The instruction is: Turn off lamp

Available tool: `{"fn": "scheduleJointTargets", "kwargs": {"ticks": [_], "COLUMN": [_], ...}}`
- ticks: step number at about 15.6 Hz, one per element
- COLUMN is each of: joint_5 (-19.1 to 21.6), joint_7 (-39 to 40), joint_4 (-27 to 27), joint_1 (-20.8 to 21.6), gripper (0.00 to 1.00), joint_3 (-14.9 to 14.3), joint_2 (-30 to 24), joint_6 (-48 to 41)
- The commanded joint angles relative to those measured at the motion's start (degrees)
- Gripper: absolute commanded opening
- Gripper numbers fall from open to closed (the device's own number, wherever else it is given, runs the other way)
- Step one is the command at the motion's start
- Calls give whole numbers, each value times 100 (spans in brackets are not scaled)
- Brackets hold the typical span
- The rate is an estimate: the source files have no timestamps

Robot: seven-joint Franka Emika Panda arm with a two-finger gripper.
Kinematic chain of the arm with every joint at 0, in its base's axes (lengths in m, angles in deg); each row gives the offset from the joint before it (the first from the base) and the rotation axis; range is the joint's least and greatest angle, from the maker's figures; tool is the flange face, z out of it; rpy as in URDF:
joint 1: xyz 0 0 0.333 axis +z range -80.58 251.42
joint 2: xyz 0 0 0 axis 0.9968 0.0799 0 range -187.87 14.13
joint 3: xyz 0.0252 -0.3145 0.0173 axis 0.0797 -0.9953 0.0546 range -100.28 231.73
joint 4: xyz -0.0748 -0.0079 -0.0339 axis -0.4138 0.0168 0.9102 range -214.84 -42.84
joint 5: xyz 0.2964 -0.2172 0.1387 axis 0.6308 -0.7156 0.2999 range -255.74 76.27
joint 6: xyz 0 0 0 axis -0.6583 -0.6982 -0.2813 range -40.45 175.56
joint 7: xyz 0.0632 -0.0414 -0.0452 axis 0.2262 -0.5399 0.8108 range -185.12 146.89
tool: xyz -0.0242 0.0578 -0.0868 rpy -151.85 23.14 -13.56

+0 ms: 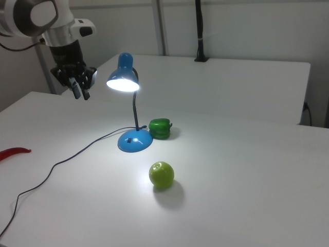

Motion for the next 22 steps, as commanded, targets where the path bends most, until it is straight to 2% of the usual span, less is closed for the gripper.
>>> {"fn": "scheduleJointTargets", "kwargs": {"ticks": [1,2,6,8,12,22], "joint_5": [153,153,171,171,197,127], "joint_7": [192,140,113,113,-194,-343], "joint_4": [-95,-95,-130,-314,-640,-1396], "joint_1": [-40,-40,-14,-5,21,48], "gripper": [9,6,1,0,0,0], "joint_3": [-5,-5,-5,-5,-5,-14], "joint_2": [-41,-32,-23,3,91,539], "joint_6": [144,153,162,240,758,2489]}}
